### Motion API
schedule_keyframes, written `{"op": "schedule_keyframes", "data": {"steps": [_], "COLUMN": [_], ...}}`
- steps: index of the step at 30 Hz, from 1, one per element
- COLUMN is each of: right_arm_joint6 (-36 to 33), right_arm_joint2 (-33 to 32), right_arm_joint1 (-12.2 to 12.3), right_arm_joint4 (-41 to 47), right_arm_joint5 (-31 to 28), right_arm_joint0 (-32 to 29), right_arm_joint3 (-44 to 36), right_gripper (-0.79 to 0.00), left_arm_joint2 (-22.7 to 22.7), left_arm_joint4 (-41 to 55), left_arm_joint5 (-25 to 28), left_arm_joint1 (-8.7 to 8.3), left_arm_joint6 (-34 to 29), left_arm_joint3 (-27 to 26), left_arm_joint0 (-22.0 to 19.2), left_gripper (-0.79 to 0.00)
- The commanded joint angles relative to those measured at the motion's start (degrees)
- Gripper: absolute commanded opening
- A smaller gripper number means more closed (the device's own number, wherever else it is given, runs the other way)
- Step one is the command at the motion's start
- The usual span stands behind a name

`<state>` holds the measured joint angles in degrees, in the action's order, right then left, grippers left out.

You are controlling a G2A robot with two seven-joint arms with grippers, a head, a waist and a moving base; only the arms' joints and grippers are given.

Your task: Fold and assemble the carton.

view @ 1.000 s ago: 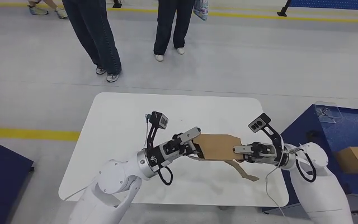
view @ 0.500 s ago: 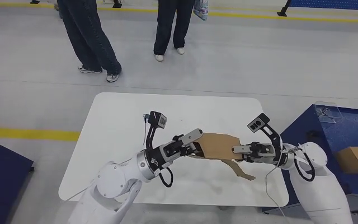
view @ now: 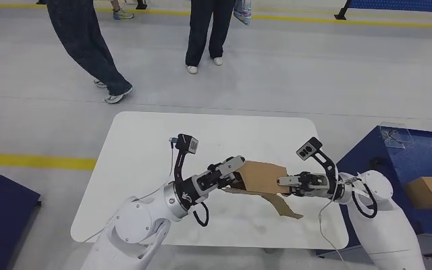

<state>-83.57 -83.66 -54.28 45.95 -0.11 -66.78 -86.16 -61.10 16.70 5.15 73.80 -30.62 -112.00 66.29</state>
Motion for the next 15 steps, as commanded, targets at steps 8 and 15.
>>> {"op": "schedule_keyframes", "data": {"steps": [8, 15], "right_arm_joint6": [-0.2, -0.2], "right_arm_joint2": [0.1, 0.0], "right_arm_joint1": [0.1, 0.2], "right_arm_joint4": [-0.2, 0.0], "right_arm_joint5": [0.0, 0.0], "right_arm_joint0": [0.3, 0.4], "right_arm_joint3": [0.6, 0.7], "right_gripper": [-0.785, -0.785], "left_arm_joint2": [-0.4, -1.0], "left_arm_joint4": [-0.9, -0.9], "left_arm_joint5": [-1.2, -1.3], "left_arm_joint1": [0.04, 0.02], "left_arm_joint6": [1.1, 1.4], "left_arm_joint3": [-0.5, -0.8], "left_arm_joint0": [0.1, 0.6], "left_gripper": [0.000, 0.000]}}
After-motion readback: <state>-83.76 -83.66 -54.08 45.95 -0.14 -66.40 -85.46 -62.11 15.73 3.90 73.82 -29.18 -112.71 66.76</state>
